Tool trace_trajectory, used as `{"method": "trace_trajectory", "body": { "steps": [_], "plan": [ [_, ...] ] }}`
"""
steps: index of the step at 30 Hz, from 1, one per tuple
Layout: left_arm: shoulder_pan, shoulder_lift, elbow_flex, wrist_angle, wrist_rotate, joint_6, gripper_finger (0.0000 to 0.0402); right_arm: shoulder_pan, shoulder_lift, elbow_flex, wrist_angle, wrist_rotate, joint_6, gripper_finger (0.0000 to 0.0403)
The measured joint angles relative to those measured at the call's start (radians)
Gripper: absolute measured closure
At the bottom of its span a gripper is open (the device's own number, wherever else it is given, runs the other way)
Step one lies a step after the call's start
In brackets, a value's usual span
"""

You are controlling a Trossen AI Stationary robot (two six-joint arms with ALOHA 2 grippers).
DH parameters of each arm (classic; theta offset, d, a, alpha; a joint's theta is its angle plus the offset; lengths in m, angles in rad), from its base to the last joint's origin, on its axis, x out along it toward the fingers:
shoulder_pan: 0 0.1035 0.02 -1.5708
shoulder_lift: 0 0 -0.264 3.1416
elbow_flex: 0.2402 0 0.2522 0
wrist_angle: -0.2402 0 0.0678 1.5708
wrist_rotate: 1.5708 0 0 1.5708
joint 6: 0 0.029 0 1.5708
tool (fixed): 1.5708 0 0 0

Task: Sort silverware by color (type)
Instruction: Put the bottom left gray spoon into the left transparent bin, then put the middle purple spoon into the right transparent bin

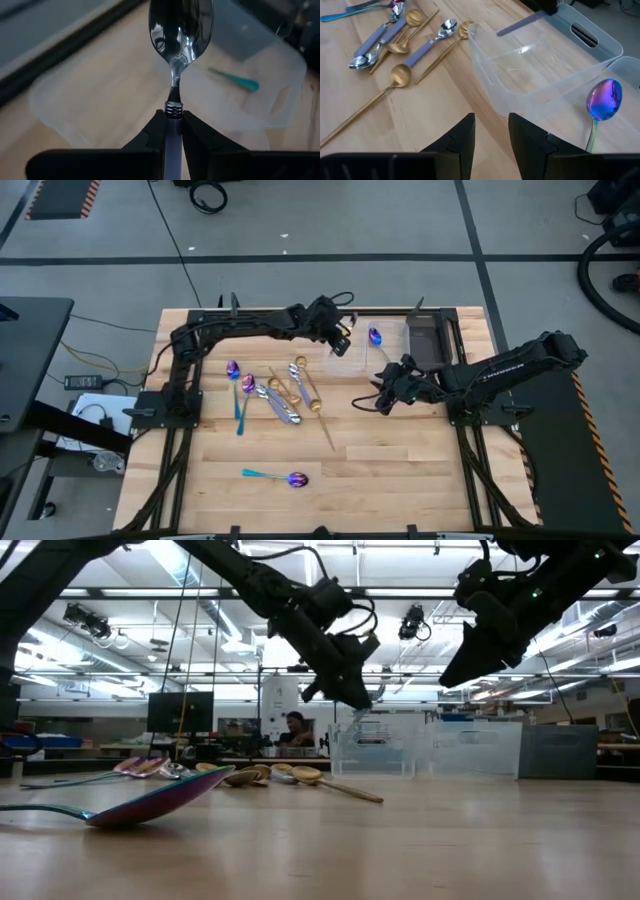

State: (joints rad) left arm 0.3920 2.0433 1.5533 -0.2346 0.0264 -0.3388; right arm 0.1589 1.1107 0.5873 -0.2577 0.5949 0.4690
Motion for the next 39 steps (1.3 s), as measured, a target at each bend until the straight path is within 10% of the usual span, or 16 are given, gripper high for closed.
{"method": "trace_trajectory", "body": {
  "steps": [39],
  "plan": [
    [-0.131,-0.125,0.008,-0.324,-0.029,0.240,0.0228,0.003,0.000,0.000,-0.045,0.014,0.009,0.0275]
  ]
}}
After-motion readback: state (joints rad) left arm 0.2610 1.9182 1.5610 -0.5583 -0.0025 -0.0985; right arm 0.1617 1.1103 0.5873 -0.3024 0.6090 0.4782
